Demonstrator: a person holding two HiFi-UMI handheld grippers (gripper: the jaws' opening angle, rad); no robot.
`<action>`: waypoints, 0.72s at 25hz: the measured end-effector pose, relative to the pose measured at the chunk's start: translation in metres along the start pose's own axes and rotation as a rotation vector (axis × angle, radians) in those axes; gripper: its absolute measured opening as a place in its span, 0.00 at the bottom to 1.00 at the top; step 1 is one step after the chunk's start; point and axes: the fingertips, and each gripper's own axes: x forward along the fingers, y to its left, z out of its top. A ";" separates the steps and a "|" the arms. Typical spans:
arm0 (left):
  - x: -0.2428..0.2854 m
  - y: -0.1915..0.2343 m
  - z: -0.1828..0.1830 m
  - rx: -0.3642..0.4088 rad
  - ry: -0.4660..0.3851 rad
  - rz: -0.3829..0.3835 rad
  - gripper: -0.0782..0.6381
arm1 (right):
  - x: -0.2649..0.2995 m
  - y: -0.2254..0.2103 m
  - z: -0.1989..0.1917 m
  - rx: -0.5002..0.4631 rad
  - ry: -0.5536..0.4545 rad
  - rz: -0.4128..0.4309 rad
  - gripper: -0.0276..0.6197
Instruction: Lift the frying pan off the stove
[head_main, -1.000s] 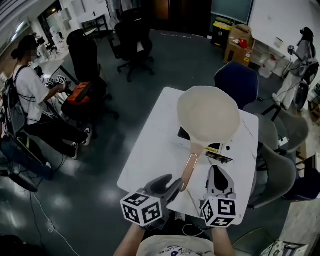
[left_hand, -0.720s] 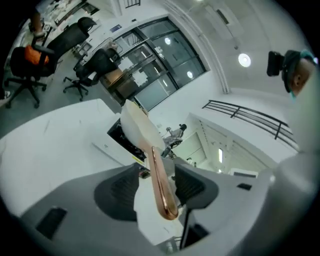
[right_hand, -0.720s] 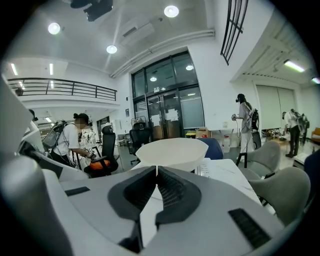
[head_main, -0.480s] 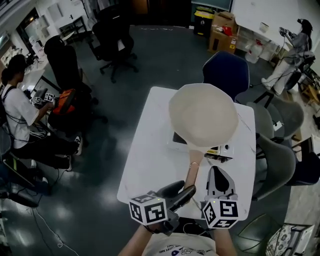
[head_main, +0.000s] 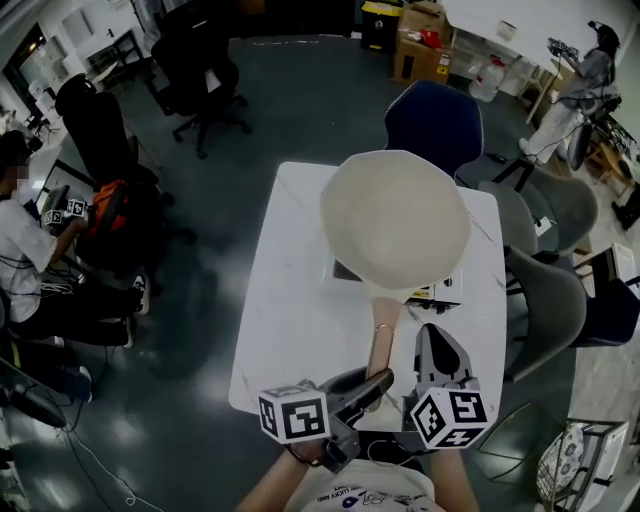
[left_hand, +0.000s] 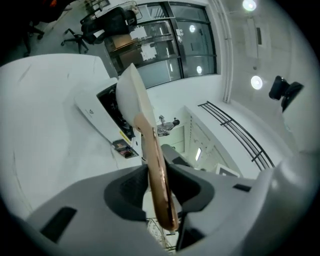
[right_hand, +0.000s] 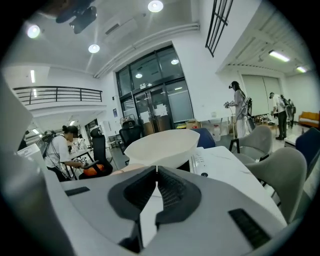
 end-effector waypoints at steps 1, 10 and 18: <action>0.000 0.000 0.000 -0.019 0.005 -0.009 0.30 | 0.001 0.001 -0.001 0.017 0.006 0.007 0.08; -0.003 0.006 -0.007 -0.056 0.063 -0.017 0.28 | 0.009 0.003 -0.006 0.336 0.049 0.129 0.08; -0.001 0.009 -0.010 -0.055 0.096 -0.025 0.28 | 0.021 0.013 -0.006 0.633 0.084 0.303 0.08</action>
